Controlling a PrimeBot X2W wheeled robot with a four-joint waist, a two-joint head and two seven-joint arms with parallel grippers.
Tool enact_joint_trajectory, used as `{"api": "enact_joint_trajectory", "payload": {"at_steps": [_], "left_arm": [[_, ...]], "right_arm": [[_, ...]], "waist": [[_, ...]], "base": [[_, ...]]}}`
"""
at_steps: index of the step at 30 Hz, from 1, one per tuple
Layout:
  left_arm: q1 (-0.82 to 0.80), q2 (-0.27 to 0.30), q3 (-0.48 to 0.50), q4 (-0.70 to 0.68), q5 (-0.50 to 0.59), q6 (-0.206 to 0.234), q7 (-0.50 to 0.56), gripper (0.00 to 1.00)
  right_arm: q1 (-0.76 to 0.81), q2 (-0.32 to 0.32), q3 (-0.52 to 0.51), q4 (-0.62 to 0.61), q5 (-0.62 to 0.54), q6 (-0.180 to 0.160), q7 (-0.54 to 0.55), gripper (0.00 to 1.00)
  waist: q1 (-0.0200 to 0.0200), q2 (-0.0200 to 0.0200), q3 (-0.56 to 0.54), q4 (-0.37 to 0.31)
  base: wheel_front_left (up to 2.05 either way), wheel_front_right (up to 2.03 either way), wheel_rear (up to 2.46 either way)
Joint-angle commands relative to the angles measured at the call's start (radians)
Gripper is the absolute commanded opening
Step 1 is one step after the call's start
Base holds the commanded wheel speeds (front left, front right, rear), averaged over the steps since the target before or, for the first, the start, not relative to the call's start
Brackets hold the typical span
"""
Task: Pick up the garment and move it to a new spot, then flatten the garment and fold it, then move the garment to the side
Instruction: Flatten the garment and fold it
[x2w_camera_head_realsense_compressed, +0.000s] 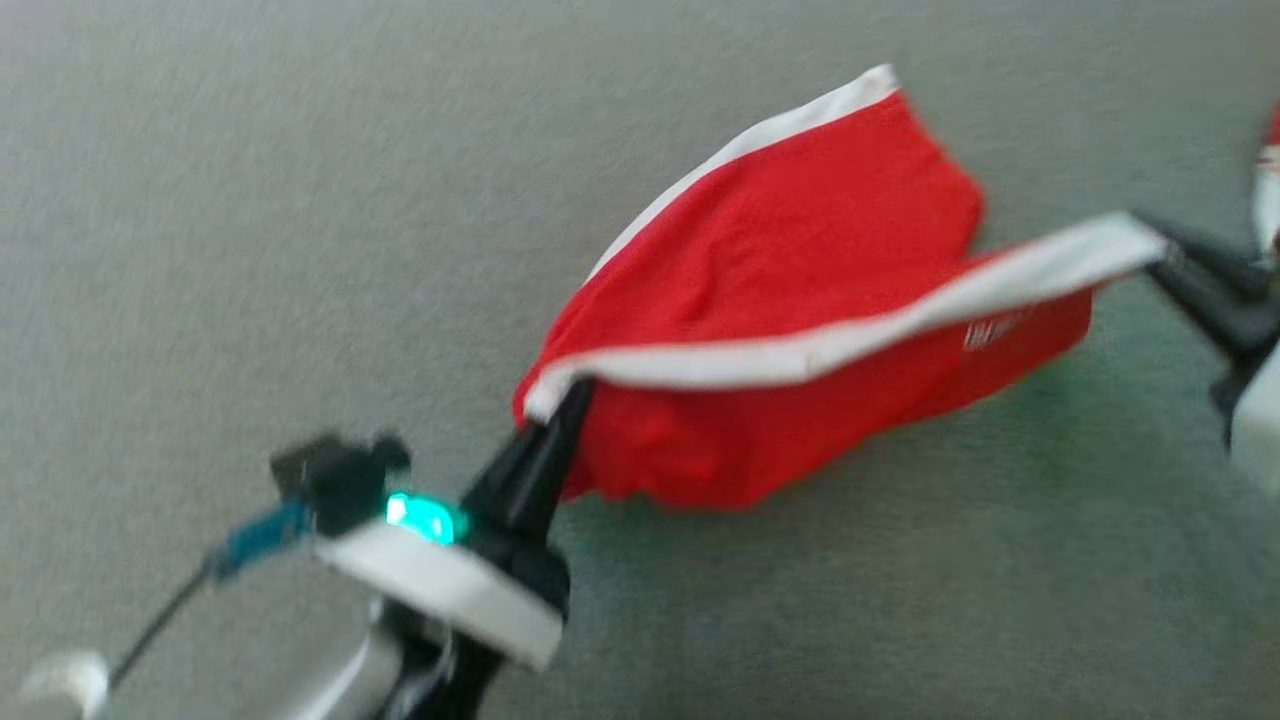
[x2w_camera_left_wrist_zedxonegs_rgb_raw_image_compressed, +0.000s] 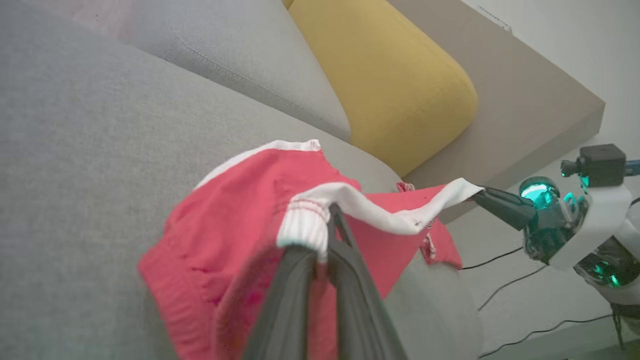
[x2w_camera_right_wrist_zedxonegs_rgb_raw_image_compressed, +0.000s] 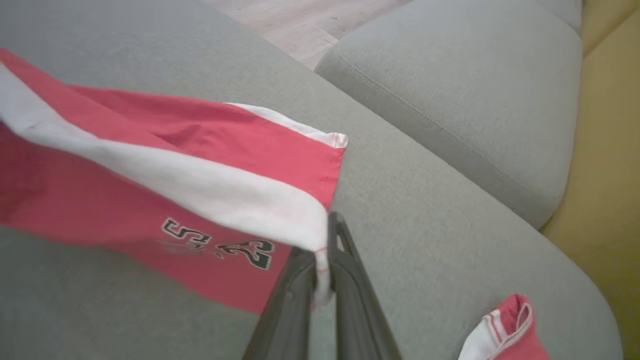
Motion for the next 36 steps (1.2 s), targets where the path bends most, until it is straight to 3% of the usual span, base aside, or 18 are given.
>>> {"api": "enact_joint_trajectory", "payload": {"at_steps": [1,11,21,22,23,25,26,28,32,36], "left_arm": [[-0.08,-0.002,0.046,0.001,0.005,-0.001,0.012,0.0],[-0.357,-0.139,0.038,0.281,0.084,0.015,0.001,0.0],[-0.415,-0.185,0.004,0.395,0.089,-0.018,0.004,0.0],[-0.416,-0.186,0.001,0.399,0.086,-0.023,0.006,0.0],[-0.415,-0.186,-0.001,0.404,0.084,-0.026,0.009,0.15],[-0.411,-0.183,-0.004,0.41,0.079,-0.029,0.013,0.5],[-0.406,-0.181,-0.003,0.41,0.075,-0.029,0.015,0.75],[-0.394,-0.166,-0.008,0.403,0.074,-0.035,0.022,1.0],[-0.353,-0.124,-0.01,0.372,0.091,-0.022,0.017,1.0],[-0.308,-0.081,-0.006,0.321,0.173,0.032,-0.056,1.0]], "right_arm": [[-0.064,-0.042,0.024,0.005,0.03,0.007,0.008,0.0],[-0.514,0.011,0.271,0.315,0.059,0.007,0.013,0.0],[-0.664,0.052,0.42,0.483,0.097,0.007,-0.053,0.0],[-0.674,0.054,0.428,0.494,0.099,0.007,-0.072,0.24],[-0.682,0.058,0.43,0.51,0.097,0.007,-0.095,0.96],[-0.689,0.073,0.437,0.542,0.109,0.007,-0.123,1.0],[-0.691,0.079,0.445,0.552,0.116,0.007,-0.128,1.0],[-0.693,0.089,0.451,0.567,0.135,0.007,-0.14,1.0],[-0.682,0.104,0.441,0.591,0.187,0.007,-0.159,1.0],[-0.637,0.141,0.387,0.643,0.281,0.007,-0.153,1.0]], "waist": [[-0.0003,-0.0001,0.092,0.081],[-0.0003,-0.0001,0.212,0.176],[-0.0003,-0.0001,0.235,0.195],[-0.0003,-0.0001,0.236,0.196],[-0.0003,-0.0001,0.235,0.195],[-0.0003,-0.0001,0.23,0.189],[-0.0003,-0.0001,0.226,0.184],[-0.0003,-0.0001,0.216,0.172],[-0.0003,-0.0001,0.193,0.149],[-0.0003,-0.0001,0.17,0.135]], "base": [[0.0,0.0,0.0],[0.0,0.0,0.0],[0.0,0.0,0.0],[0.0,0.0,0.0],[0.0,0.0,0.0],[0.0,0.0,0.0],[0.0,0.0,0.0],[0.0,0.0,0.0],[0.0,0.0,0.0],[0.0,0.0,0.0]]}}
